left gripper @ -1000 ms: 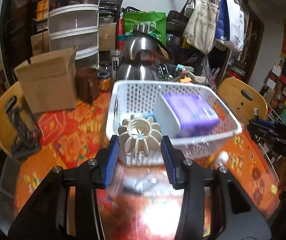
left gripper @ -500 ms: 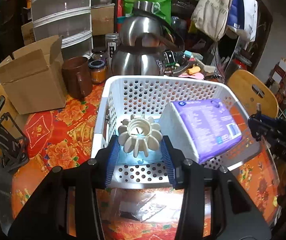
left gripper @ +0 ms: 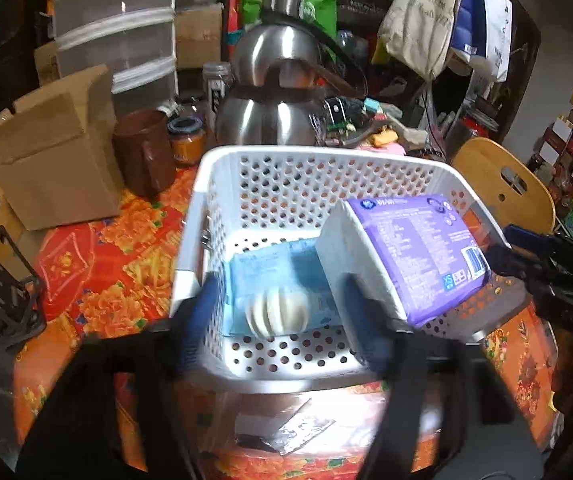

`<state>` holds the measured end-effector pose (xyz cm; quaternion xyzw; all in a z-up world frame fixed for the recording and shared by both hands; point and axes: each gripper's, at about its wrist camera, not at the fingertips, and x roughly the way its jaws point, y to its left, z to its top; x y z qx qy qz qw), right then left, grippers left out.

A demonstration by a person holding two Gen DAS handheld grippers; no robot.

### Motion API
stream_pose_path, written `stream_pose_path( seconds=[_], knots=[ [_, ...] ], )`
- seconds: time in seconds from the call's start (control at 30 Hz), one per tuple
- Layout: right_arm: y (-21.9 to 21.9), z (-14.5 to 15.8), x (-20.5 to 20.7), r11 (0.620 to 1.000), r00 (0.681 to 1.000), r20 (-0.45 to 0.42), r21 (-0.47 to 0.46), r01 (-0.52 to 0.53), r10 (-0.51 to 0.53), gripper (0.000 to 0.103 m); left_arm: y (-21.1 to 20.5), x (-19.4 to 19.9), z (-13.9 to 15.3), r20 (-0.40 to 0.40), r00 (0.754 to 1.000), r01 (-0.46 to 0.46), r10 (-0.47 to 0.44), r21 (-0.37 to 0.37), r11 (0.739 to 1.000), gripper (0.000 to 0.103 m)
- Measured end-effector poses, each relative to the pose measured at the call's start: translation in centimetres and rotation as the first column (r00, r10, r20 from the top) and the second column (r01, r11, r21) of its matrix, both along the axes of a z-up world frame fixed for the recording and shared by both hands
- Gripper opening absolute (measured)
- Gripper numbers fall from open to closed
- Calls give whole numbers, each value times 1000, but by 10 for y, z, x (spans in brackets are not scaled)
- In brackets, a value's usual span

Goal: Organize soft objects
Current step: 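Carry the cable and flower object over the basket and open both tools, then move both tools back toward the white rolled towel and clear bag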

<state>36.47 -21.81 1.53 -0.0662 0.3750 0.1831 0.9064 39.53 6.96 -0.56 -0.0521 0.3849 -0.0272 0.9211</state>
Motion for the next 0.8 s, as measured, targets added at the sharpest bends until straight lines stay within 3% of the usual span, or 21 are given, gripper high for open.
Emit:
stream_pose_path(
  seconds=[0.03,0.1,0.4,0.57,0.8],
  knots=[
    [-1,2,-2,1000,1000,10,6,1,-1,70,1,-4,3,16,1000,-2,2,-3,1000,86],
    [-1,6,-7,1000,999,36,0,3,-3,78,3,-10,6,24,1000,5,-5,-14,1000,87],
    [-18,13,-56,999,998,53,35,14,-16,78,17,-80,3,70,998,-3,5,-34,999,87],
    [-37,-12,-98,998,999,44,58,10,-12,81,14,-124,-22,58,998,-19,20,-13,1000,87],
    [-46,-56,-121,999,1000,-23,48,7,-6,81,6,-156,-49,15,999,-42,43,-20,999,87]
  ],
)
